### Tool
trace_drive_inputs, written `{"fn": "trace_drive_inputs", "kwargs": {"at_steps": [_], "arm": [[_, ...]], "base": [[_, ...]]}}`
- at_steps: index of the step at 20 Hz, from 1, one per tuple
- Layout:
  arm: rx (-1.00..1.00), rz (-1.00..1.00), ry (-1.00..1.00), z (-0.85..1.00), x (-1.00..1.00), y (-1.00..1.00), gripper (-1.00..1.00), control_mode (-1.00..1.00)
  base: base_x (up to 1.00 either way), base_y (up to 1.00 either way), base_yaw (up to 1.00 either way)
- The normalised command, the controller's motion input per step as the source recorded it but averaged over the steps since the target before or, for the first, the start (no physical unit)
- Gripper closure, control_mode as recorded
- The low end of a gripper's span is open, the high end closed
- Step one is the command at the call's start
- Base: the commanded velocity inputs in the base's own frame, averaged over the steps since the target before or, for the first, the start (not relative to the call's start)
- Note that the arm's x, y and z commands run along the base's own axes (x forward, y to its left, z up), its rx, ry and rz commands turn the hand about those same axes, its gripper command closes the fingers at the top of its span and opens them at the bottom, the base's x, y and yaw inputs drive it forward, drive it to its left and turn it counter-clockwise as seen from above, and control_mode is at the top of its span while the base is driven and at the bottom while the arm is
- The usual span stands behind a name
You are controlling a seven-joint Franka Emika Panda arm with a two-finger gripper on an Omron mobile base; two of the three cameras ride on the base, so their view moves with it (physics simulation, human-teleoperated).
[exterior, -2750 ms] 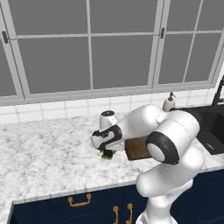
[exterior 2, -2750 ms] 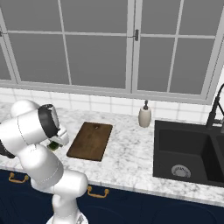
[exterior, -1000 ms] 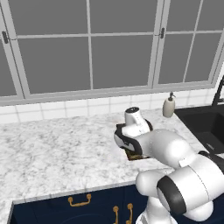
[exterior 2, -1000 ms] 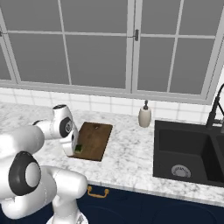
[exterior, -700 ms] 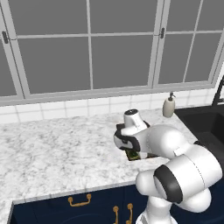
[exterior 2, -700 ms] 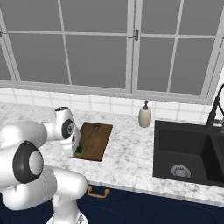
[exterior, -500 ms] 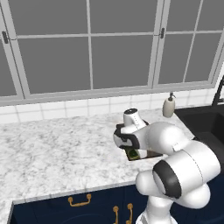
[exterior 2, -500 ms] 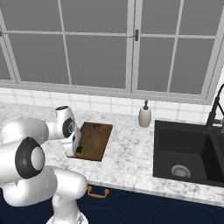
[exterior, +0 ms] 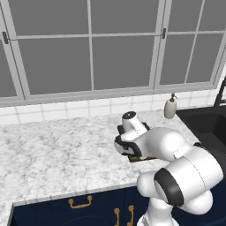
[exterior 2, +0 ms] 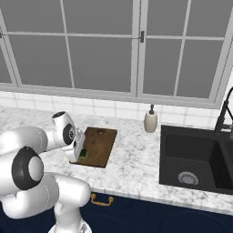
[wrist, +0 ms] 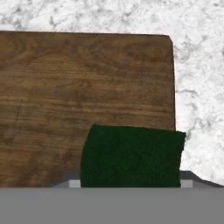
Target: Pick up the sponge from the counter and clean the cutting board by briefly scrubbing or pressing down on the cutting board. Once finished, release the sponge.
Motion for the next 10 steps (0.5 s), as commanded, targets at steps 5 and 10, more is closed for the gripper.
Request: {"fn": "trace_drive_inputs", "kwargs": {"at_steps": [5, 10], "arm": [[-0.01, -0.03, 0.19, -0.21, 0.19, -0.43, 1.00, -1.00], [0.00, 0.00, 0.12, -0.31, 0.17, -0.39, 1.00, -1.00]], "base": [[0.00, 0.00, 0.00], [0.00, 0.00, 0.00]]}}
